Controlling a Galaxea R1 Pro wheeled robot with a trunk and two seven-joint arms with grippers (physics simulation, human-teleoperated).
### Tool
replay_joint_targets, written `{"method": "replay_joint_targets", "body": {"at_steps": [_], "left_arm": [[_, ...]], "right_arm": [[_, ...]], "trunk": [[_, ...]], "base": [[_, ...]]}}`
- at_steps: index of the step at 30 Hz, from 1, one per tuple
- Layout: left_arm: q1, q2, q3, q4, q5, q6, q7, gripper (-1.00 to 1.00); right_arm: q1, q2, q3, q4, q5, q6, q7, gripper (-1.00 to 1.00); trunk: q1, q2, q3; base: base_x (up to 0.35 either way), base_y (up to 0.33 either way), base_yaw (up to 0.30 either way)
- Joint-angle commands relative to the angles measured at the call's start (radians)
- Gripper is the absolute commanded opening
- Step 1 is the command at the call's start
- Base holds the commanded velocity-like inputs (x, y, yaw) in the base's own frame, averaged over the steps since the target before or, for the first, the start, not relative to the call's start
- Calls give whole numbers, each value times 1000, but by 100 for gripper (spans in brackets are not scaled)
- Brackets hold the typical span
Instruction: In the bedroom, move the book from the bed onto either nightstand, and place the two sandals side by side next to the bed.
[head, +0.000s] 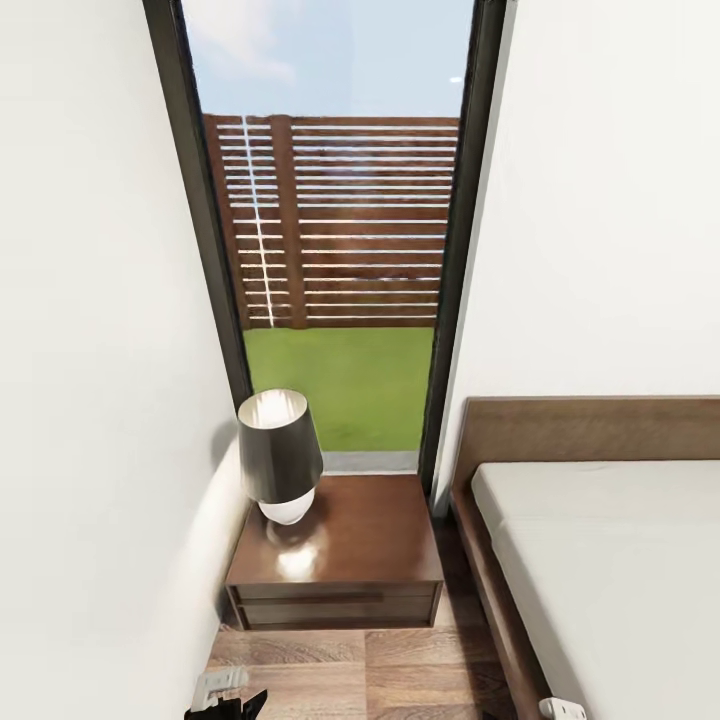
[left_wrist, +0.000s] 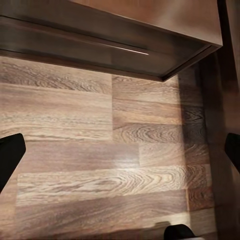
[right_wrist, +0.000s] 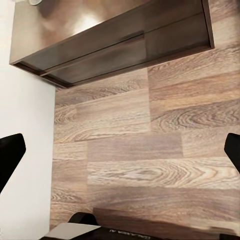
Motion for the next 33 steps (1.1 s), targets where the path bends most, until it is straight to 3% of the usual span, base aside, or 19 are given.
{"method": "replay_joint_targets", "body": {"at_steps": [1, 33], "left_arm": [[-1, 0, 8, 1, -11, -5, -2, 100], [-1, 0, 8, 1, -11, -5, -2, 100]], "right_arm": [[-1, 0, -2, 1, -4, 0, 5, 100], [-1, 0, -2, 1, -4, 0, 5, 100]], "trunk": [[-4, 6, 2], [-119, 216, 96]], "base": [[0, 0, 0], [0, 0, 0]]}}
